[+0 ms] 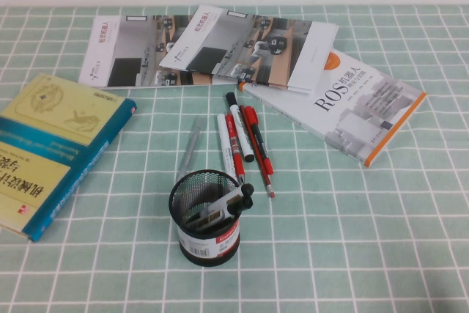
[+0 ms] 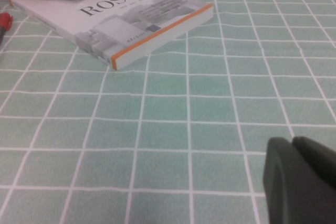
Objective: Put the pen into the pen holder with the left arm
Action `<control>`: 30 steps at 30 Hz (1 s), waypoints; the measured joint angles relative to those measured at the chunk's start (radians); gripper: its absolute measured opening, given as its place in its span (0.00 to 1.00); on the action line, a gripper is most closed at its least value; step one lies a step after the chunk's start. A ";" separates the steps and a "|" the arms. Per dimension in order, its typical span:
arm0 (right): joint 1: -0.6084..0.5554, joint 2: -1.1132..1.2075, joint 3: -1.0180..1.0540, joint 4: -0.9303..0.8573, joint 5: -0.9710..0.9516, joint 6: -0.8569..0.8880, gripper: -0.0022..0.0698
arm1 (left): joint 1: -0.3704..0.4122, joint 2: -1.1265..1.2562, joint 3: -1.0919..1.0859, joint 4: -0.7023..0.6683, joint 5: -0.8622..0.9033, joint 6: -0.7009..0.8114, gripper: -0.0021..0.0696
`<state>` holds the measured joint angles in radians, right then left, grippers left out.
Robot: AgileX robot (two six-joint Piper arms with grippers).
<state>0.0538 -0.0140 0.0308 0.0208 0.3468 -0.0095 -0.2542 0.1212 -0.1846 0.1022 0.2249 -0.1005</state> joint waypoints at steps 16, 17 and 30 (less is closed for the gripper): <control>0.000 0.000 0.000 0.000 0.000 0.000 0.00 | 0.002 -0.130 0.210 -0.074 0.066 0.017 0.03; 0.000 0.000 0.000 0.000 0.000 0.000 0.00 | 0.002 -0.130 0.210 -0.077 0.093 0.017 0.03; 0.000 0.000 0.000 0.000 0.000 0.000 0.00 | 0.002 -0.130 0.208 -0.082 0.151 0.031 0.03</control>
<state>0.0538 -0.0140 0.0308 0.0208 0.3468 -0.0095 -0.2524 -0.0085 0.0238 0.0204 0.3756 -0.0697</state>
